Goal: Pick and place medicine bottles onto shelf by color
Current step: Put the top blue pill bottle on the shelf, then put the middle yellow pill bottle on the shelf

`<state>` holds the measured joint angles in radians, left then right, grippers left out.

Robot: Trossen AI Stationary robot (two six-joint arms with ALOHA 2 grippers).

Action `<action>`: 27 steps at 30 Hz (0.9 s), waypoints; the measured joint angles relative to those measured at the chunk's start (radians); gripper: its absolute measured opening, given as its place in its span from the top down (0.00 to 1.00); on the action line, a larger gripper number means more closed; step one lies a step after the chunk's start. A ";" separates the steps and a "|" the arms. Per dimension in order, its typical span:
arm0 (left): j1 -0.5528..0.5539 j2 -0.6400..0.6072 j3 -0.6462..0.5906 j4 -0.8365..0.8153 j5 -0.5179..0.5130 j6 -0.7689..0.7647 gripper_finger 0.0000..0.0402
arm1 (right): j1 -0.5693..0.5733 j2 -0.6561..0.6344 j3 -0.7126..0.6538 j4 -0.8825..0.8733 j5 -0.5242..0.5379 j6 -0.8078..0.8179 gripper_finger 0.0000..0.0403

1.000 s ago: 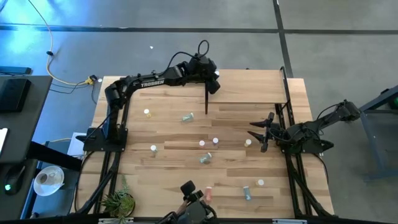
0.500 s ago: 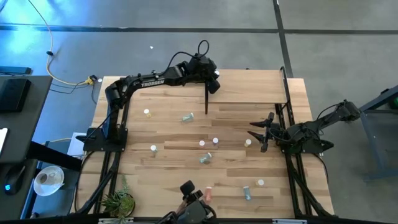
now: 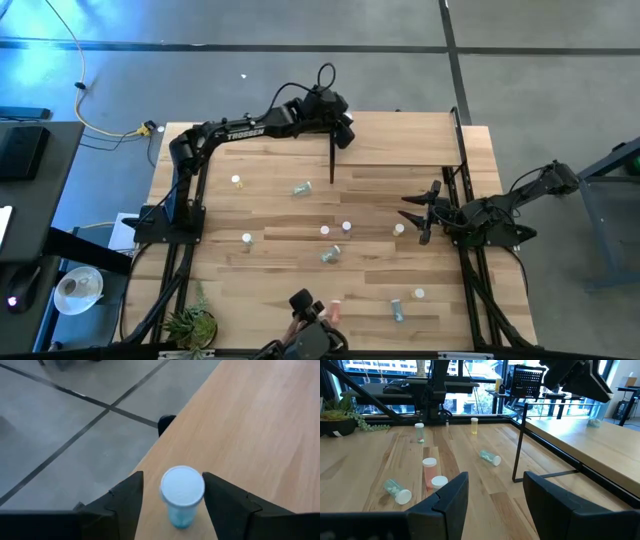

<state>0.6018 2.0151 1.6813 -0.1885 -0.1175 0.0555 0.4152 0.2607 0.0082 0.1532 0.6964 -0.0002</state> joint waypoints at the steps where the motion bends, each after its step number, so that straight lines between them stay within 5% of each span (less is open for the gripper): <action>1: 0.000 0.000 0.004 -0.001 0.008 0.000 0.51 | 0.000 0.000 0.000 0.000 0.000 0.000 0.55; 13: -0.003 -0.076 0.129 -0.123 0.028 0.045 0.50 | 0.000 0.000 0.000 0.000 0.000 0.000 0.55; 27: -0.098 -0.270 0.133 -0.418 0.025 0.078 0.50 | 0.000 0.000 0.000 0.000 0.000 0.000 0.55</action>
<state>0.5035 1.7454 1.8145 -0.6060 -0.0925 0.1337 0.4152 0.2604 0.0086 0.1532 0.6963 -0.0006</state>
